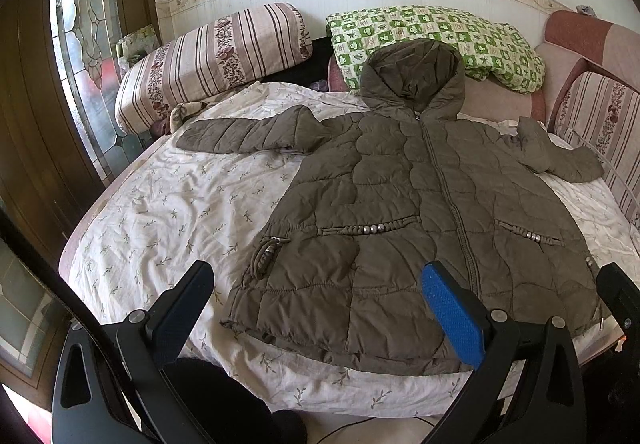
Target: Fold large clothes
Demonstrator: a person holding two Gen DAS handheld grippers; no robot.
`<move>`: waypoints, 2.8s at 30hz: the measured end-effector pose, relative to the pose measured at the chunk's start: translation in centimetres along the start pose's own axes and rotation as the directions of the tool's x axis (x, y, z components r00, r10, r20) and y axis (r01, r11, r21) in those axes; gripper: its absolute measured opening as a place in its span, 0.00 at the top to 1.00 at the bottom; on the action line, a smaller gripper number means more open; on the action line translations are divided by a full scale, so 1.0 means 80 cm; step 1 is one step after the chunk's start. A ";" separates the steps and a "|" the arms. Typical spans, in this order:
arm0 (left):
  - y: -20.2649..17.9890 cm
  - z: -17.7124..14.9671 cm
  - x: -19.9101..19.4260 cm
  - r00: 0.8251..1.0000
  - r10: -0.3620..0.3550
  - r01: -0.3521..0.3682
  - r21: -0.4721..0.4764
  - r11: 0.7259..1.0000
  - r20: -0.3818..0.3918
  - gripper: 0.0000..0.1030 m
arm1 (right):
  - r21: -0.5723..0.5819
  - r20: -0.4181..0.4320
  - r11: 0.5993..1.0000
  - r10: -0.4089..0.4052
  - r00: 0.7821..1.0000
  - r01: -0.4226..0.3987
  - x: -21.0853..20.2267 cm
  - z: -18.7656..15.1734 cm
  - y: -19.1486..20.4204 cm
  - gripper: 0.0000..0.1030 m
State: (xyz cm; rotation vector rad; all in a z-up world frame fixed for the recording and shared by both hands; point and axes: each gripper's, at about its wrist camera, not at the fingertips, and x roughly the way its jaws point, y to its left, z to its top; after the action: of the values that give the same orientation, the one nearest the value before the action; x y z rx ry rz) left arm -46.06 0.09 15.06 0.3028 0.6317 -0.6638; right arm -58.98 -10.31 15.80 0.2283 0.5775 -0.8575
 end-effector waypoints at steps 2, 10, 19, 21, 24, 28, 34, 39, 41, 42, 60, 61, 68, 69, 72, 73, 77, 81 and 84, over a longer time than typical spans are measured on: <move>0.002 -0.001 0.000 1.000 0.001 -0.001 0.001 1.000 -0.002 0.00 | 0.001 -0.004 1.000 -0.001 1.000 0.001 0.001 0.000 0.001 0.00; 0.004 0.000 -0.001 1.000 0.001 -0.001 0.003 1.000 -0.001 0.00 | 0.000 0.001 1.000 0.002 1.000 -0.002 -0.002 -0.001 0.003 0.00; 0.006 -0.005 -0.018 1.000 0.017 -0.018 0.014 1.000 0.024 0.00 | 0.001 0.026 1.000 0.013 1.000 -0.013 -0.019 -0.004 0.000 0.00; 0.003 -0.003 -0.024 0.999 0.023 -0.023 0.017 1.000 0.031 0.00 | 0.005 0.035 1.000 0.020 0.999 -0.020 -0.025 -0.004 -0.001 0.00; 0.004 -0.003 -0.035 0.999 0.029 -0.030 0.021 0.999 0.043 0.00 | 0.012 0.049 1.000 0.025 0.998 -0.026 -0.033 -0.002 -0.005 0.00; 0.003 0.000 -0.052 0.998 0.037 -0.039 0.020 0.999 0.059 0.00 | 0.024 0.074 0.999 0.035 0.997 -0.037 -0.044 0.001 -0.011 0.00; 0.004 0.026 -0.060 0.996 0.032 -0.033 0.007 0.999 0.089 0.00 | 0.080 0.116 0.996 0.036 0.993 -0.045 -0.056 0.025 -0.053 0.00; 0.004 0.080 -0.052 0.986 0.023 -0.021 -0.011 1.000 0.163 0.00 | 0.092 0.175 0.994 -0.080 0.981 0.064 -0.066 0.060 -0.091 0.00; 0.002 0.102 -0.046 0.982 0.020 -0.017 -0.017 1.000 0.186 0.00 | 0.110 0.198 0.989 -0.121 0.973 0.100 -0.069 0.073 -0.107 0.00; 0.000 0.112 -0.042 0.981 0.019 -0.016 -0.019 1.000 0.196 0.00 | 0.123 0.209 0.986 -0.140 0.968 0.116 -0.070 0.081 -0.116 0.00; -0.084 0.179 0.171 0.991 -0.031 0.030 0.007 1.000 0.131 0.00 | 0.145 0.004 0.979 -0.144 0.990 0.142 0.091 0.163 -0.161 0.00; -0.086 0.175 0.186 0.992 -0.025 0.023 0.021 1.000 0.127 0.00 | 0.171 -0.014 0.976 -0.136 0.991 0.137 0.102 0.166 -0.171 0.00; -0.080 0.175 0.256 0.999 0.007 -0.009 0.060 0.998 0.042 0.00 | 0.346 -0.099 0.933 -0.065 0.993 0.096 0.182 0.192 -0.249 0.00; -0.077 0.176 0.262 0.999 0.010 -0.012 0.060 0.998 0.035 0.00 | 0.356 -0.114 0.928 -0.074 0.991 0.110 0.195 0.196 -0.264 0.00; -0.070 0.176 0.275 0.999 0.028 -0.030 0.053 0.998 0.024 0.00 | 0.410 -0.160 0.904 -0.059 0.985 0.121 0.225 0.200 -0.304 0.00; -0.067 0.177 0.279 0.999 0.031 -0.032 0.044 0.999 0.014 0.00 | 0.421 -0.177 0.898 -0.060 0.982 0.131 0.234 0.200 -0.316 0.00; -0.067 0.176 0.291 0.999 0.034 -0.034 0.034 0.999 -0.005 0.00 | 0.485 -0.235 0.862 -0.038 0.971 0.151 0.268 0.191 -0.376 0.00; -0.076 0.174 0.297 0.999 0.040 -0.039 0.057 0.998 -0.008 0.00 | 0.522 -0.283 0.826 -0.067 0.957 0.212 0.293 0.181 -0.434 0.01; -0.081 0.172 0.300 0.999 0.034 -0.033 0.068 0.997 -0.009 0.00 | 0.563 -0.284 0.783 -0.117 0.952 0.264 0.299 0.175 -0.477 0.01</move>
State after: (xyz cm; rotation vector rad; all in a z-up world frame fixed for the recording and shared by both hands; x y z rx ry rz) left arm -29.48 -22.52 10.14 0.3791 0.6138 -0.6529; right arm -70.51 -56.03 15.22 0.8742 0.5393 -1.2127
